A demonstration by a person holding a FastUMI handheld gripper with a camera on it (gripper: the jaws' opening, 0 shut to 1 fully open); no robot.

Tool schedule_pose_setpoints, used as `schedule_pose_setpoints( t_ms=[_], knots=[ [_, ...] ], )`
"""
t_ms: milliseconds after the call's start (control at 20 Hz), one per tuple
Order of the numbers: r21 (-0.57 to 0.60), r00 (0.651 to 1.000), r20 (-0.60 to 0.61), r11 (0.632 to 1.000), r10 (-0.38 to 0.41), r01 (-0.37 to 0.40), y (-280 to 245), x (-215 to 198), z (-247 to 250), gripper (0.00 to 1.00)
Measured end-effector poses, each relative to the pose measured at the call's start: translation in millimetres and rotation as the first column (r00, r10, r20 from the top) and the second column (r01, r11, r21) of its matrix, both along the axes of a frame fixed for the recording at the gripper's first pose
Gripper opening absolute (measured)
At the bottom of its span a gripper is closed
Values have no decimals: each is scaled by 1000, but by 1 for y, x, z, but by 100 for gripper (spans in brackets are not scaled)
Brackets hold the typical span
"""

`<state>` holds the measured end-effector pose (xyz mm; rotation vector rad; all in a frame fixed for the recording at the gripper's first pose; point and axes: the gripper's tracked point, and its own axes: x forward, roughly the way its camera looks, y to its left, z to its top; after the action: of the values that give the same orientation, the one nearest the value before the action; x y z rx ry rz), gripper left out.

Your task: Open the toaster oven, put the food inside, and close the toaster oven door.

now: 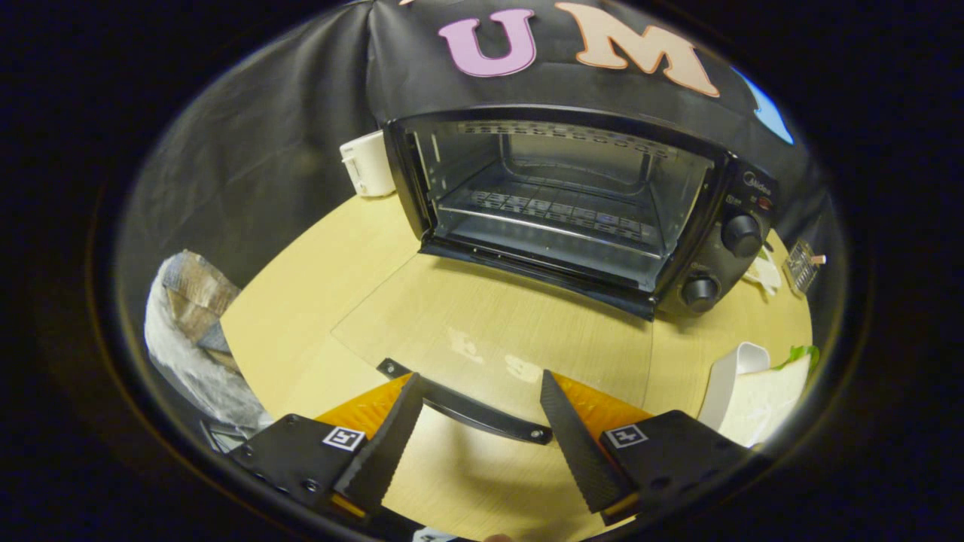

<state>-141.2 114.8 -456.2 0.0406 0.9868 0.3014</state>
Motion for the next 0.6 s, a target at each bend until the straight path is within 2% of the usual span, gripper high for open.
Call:
schedule_pose_setpoints(
  t_ms=[300,600],
  knots=[
    [36,985,142,995,-100,95,-52,31,48,98],
    [4,926,310,974,-217,227,-150,69,109,98]
  ],
)
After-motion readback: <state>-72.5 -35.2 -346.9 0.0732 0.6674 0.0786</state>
